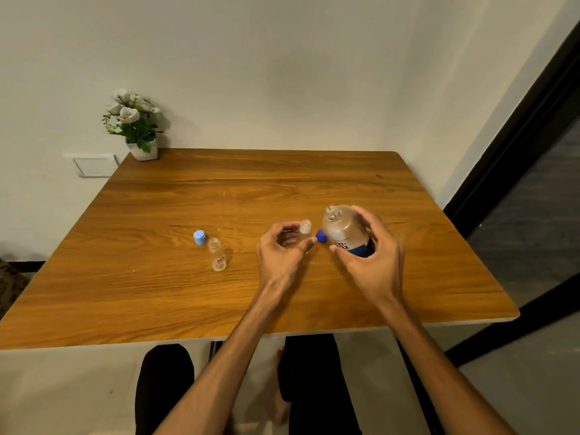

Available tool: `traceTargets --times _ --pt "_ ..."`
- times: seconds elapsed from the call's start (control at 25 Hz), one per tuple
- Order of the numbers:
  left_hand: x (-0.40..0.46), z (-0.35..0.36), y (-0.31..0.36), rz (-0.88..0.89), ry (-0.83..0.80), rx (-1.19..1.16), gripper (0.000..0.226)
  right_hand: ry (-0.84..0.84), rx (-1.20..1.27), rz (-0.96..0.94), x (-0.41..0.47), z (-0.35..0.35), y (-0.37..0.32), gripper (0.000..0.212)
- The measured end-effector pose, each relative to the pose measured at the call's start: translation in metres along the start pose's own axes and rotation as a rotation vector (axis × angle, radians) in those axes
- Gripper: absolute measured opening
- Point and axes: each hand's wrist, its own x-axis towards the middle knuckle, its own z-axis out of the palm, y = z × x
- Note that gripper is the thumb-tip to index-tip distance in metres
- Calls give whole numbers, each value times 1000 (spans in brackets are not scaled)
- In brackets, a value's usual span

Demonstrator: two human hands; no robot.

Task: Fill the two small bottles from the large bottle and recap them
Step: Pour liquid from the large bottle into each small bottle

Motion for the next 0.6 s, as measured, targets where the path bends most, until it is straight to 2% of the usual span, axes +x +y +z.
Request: traceTargets --times 0.2,0.4,0.6 --pt "9 8 -22 -68 -24 108 42 31 72 116 -9 -3 11 84" --pt "6 2 -20 20 -53 193 49 35 105 102 -5 -5 9 83" --pt "-5 -11 -8 53 -65 247 65 18 147 63 -4 0 -10 84"
